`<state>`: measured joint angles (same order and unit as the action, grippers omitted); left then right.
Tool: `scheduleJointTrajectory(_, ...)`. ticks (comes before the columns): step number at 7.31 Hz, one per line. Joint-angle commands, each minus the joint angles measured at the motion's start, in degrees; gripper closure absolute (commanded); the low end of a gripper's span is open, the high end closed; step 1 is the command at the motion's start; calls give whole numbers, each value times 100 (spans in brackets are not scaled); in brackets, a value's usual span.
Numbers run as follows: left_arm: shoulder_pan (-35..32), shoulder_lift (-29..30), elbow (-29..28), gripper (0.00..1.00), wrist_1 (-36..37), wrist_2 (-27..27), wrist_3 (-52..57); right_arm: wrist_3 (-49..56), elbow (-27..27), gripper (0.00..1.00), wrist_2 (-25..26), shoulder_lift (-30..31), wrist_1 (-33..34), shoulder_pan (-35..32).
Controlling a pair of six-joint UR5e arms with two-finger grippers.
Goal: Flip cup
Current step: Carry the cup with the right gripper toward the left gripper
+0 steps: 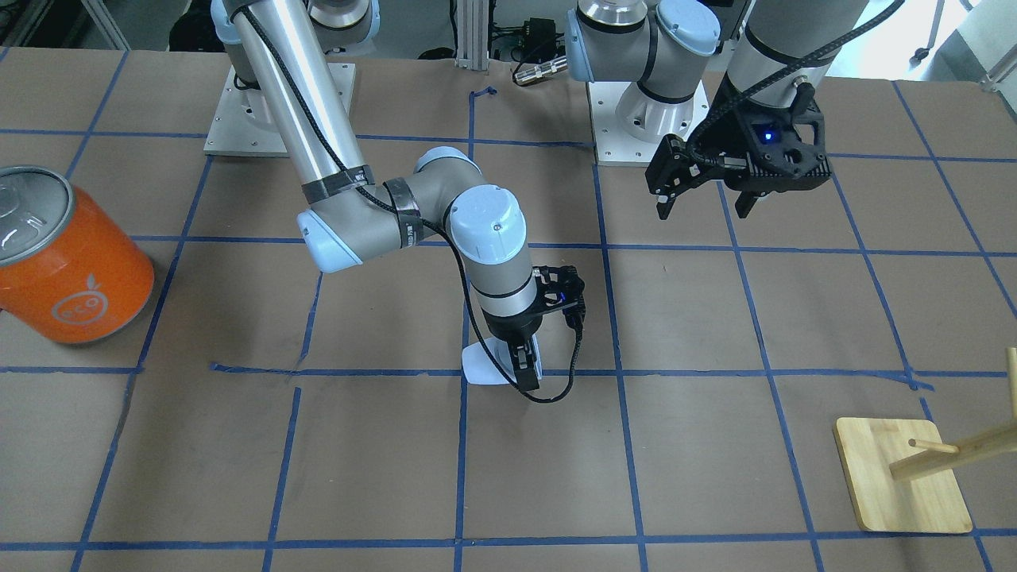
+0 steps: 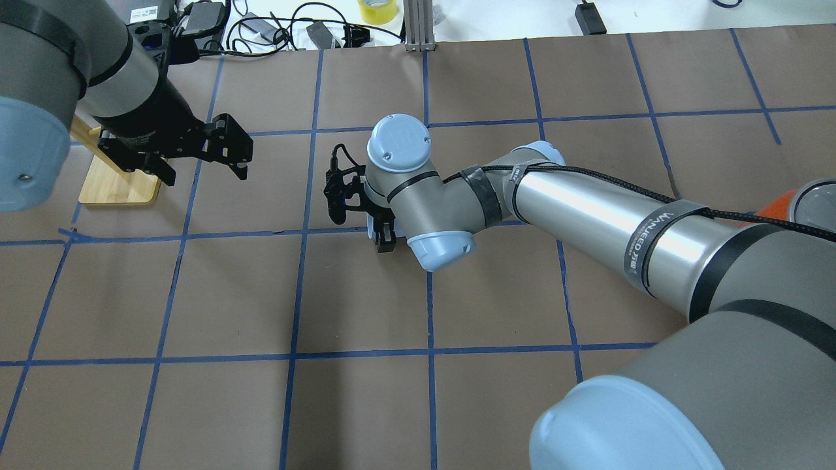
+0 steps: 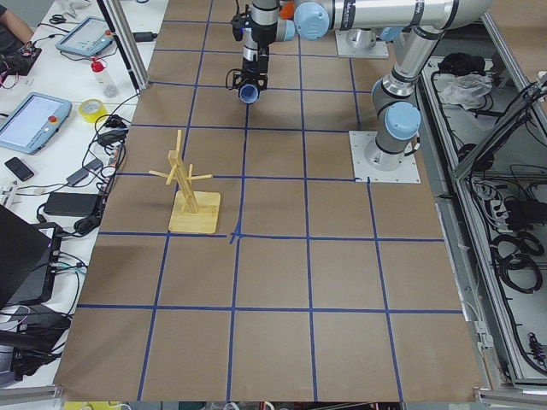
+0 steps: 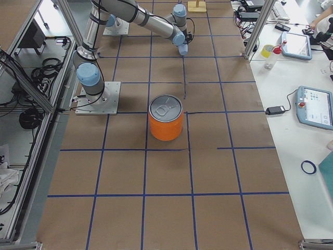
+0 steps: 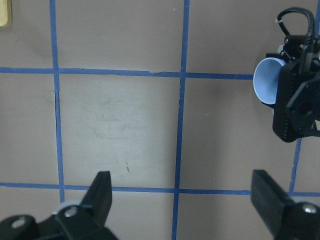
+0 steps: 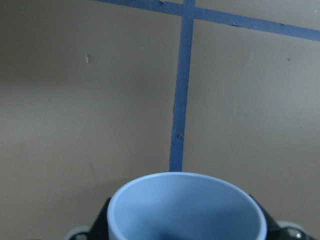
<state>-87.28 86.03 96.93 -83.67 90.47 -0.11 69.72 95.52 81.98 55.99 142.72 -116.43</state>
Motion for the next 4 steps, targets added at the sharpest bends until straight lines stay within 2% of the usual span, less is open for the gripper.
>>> scheduleJointTrajectory(1, 0, 2, 1, 0, 35, -3, 3, -46, 37, 15, -16, 17, 28, 15)
scheduleJointTrajectory(3, 0, 2, 18, 0, 17, -3, 3, -744, -15, 0, 36, 61, 168, 146)
scheduleJointTrajectory(4, 0, 19, 18, 0, 26, -3, 20, -915, -42, 0, 37, 131, 108, 225)
